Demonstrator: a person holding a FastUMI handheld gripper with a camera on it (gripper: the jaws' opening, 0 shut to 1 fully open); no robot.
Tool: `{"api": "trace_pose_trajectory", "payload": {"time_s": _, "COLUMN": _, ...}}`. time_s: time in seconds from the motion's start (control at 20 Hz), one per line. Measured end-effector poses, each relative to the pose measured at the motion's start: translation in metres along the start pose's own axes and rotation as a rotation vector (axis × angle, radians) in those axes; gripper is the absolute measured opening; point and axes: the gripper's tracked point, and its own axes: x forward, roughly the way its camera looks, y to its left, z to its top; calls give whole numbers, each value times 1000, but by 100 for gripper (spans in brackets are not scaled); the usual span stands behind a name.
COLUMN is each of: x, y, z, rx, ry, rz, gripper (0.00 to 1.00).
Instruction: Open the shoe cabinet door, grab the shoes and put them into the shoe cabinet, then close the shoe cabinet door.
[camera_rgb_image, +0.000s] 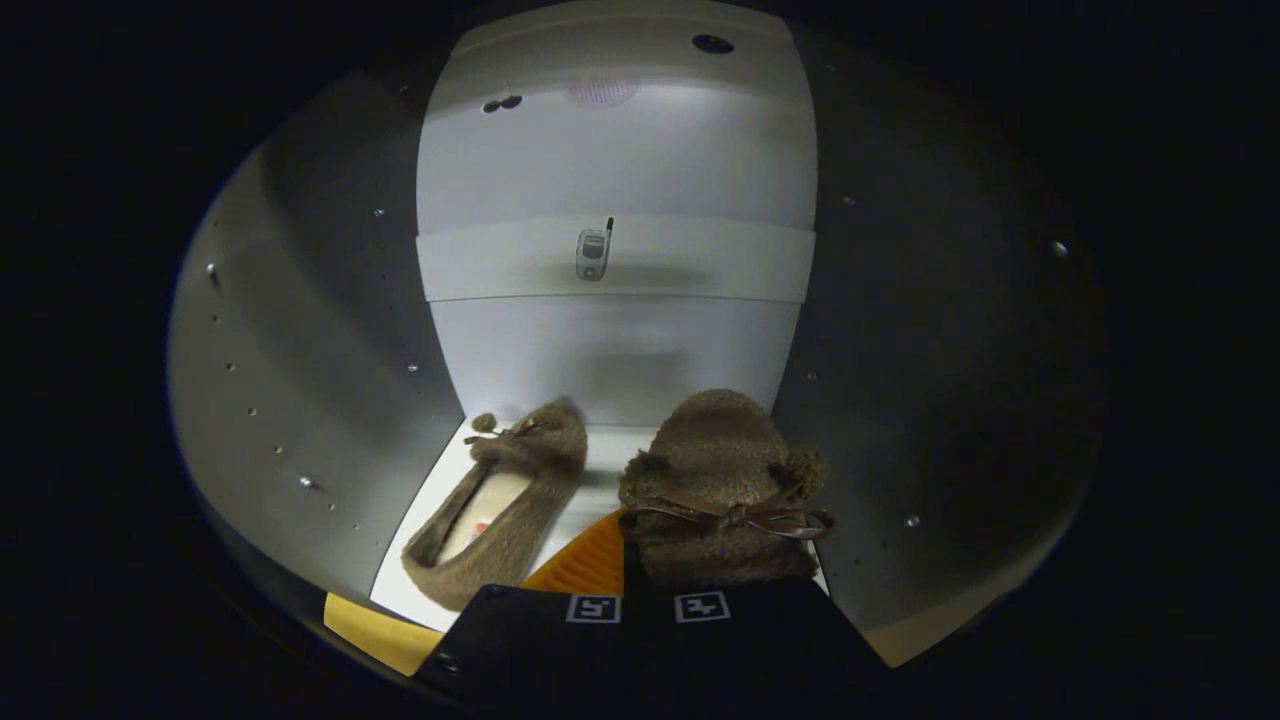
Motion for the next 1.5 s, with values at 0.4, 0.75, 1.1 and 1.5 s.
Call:
{"api": "trace_pose_trajectory", "payload": {"time_s": 0.4, "x": 64, "y": 8, "z": -12, "rx": 42, "ry": 99, "rz": 7, "gripper": 5}}
{"api": "trace_pose_trajectory", "payload": {"time_s": 0.75, "x": 93, "y": 8, "z": -29, "rx": 19, "ry": 173, "rz": -31, "gripper": 6}}
{"api": "trace_pose_trajectory", "payload": {"time_s": 1.1, "x": 76, "y": 14, "z": -37, "rx": 7, "ry": 190, "rz": 5, "gripper": 40}}
{"api": "trace_pose_trajectory", "payload": {"time_s": 1.5, "x": -5, "y": 10, "z": -10, "rx": 33, "ry": 23, "rz": -41, "gripper": 90}}
